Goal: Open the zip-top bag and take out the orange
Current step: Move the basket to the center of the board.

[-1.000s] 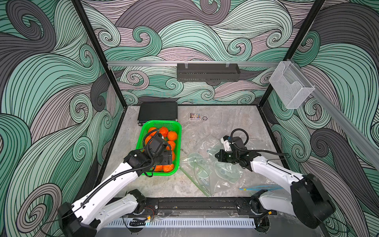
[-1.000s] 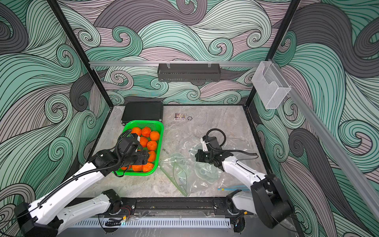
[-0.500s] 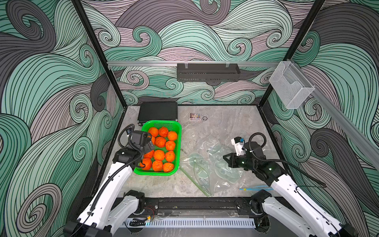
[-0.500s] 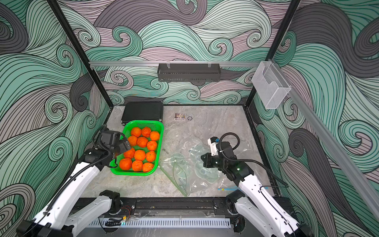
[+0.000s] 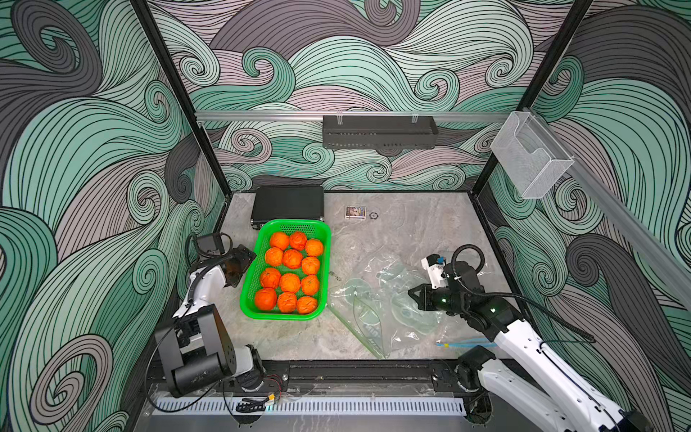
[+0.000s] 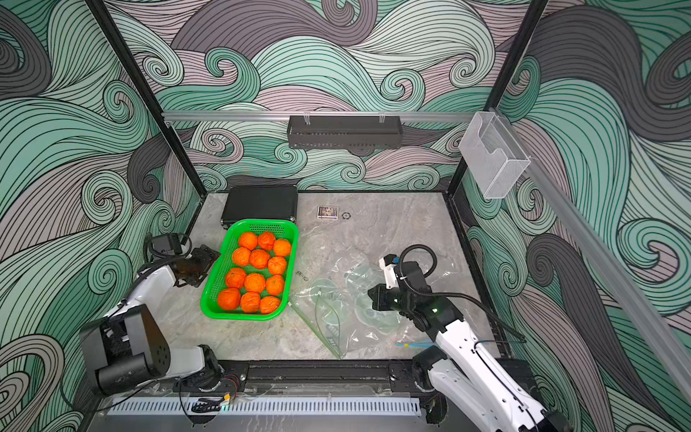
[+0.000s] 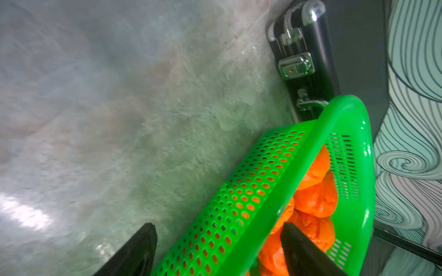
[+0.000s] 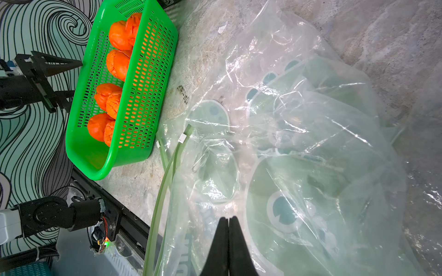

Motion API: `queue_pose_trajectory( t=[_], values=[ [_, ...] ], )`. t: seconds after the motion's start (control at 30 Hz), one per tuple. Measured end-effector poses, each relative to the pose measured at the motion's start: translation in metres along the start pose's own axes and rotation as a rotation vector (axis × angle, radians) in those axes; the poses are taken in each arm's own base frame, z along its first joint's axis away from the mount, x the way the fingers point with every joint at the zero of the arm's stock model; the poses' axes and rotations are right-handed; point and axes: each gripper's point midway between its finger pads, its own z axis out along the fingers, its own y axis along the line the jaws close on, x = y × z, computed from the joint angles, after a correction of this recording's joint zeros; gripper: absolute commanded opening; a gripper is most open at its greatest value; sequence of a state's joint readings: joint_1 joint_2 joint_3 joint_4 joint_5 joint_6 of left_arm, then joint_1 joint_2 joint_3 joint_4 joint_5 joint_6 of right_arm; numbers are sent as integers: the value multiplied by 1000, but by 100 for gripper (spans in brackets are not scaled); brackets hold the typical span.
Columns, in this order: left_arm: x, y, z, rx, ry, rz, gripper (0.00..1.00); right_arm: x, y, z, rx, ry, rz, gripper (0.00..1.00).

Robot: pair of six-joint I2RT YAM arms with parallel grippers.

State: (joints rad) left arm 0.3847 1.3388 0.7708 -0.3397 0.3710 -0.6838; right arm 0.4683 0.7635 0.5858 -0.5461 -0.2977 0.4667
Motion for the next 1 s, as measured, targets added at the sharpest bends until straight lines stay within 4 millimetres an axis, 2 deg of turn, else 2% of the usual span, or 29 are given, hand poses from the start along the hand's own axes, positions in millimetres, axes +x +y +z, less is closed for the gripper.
queue_pose_trajectory(
  t=[0.27,0.4,0.6,0.77,0.8,0.87,1.0],
  values=[
    [16,-30,10,122,59,40,75,0,-1,-1,1,-6,-1,7],
    [38,-50,19,157,115,108,74,0,0,-2,-2,-13,-4,7],
    [62,-61,33,162,189,154,74,-1,1,-3,-3,-18,-5,7],
    [86,-74,36,179,238,217,75,-1,0,-3,1,-19,-5,8],
    [90,-76,36,179,247,229,76,-1,-1,-3,2,-19,-4,9],
    [92,-81,34,185,252,249,80,-1,-1,-3,5,-19,-1,19],
    [80,-92,19,185,189,289,86,-4,-5,-1,33,-28,-2,38]
  ],
)
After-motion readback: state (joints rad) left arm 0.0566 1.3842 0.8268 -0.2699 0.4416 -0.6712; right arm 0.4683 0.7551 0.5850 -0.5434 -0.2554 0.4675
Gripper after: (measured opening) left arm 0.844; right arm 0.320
